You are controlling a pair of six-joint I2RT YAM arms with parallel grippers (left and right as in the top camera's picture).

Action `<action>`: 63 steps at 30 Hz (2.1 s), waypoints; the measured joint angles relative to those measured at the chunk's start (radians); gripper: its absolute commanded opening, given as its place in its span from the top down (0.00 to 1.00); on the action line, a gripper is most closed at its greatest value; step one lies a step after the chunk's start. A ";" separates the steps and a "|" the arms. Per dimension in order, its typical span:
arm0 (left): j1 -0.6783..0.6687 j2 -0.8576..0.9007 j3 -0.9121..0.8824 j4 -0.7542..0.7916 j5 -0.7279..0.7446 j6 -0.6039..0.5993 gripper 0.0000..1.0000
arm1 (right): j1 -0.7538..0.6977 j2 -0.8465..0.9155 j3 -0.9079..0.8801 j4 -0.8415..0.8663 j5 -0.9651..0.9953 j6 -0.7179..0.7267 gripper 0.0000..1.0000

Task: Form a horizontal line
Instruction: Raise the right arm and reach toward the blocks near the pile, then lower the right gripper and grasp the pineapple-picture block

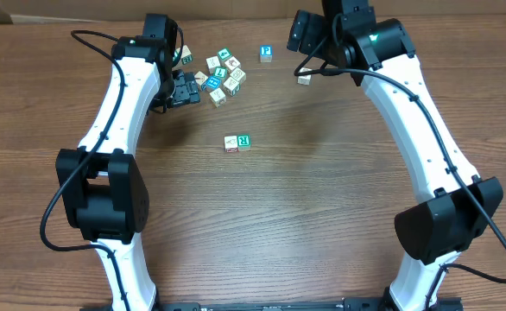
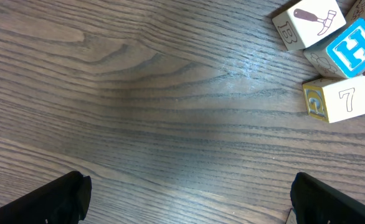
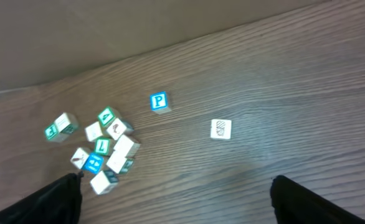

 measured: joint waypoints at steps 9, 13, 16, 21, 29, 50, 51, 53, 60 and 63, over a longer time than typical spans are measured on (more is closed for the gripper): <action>0.000 0.000 0.000 0.000 0.000 0.000 0.00 | 0.000 0.065 0.000 0.050 0.075 -0.019 0.00; 0.000 0.000 0.000 0.000 0.000 0.000 0.01 | 0.000 0.138 0.000 0.098 0.086 -0.020 0.00; 0.000 0.000 0.000 0.000 0.000 0.000 0.00 | 0.000 0.199 0.000 0.121 0.090 -0.019 0.00; 0.000 0.000 0.000 0.000 0.000 0.000 0.00 | 0.000 0.282 0.000 0.181 0.097 -0.020 0.01; 0.000 0.000 0.000 0.000 0.000 0.000 0.00 | 0.000 0.433 0.000 0.253 0.110 -0.021 0.13; 0.000 0.000 0.000 0.000 0.000 0.000 0.00 | -0.034 0.475 -0.003 0.282 0.112 -0.023 0.46; 0.000 0.000 0.000 0.000 0.000 0.000 0.00 | -0.034 0.475 -0.008 0.291 0.112 -0.022 0.46; 0.000 0.000 0.000 0.000 0.000 0.000 0.00 | -0.034 0.475 -0.021 0.299 0.111 -0.022 0.46; 0.000 0.000 0.000 0.000 0.000 0.000 0.00 | -0.034 0.480 -0.035 0.316 0.111 -0.024 0.61; 0.000 0.000 0.000 0.000 0.000 0.000 0.00 | -0.034 0.480 -0.035 0.316 0.111 -0.024 0.64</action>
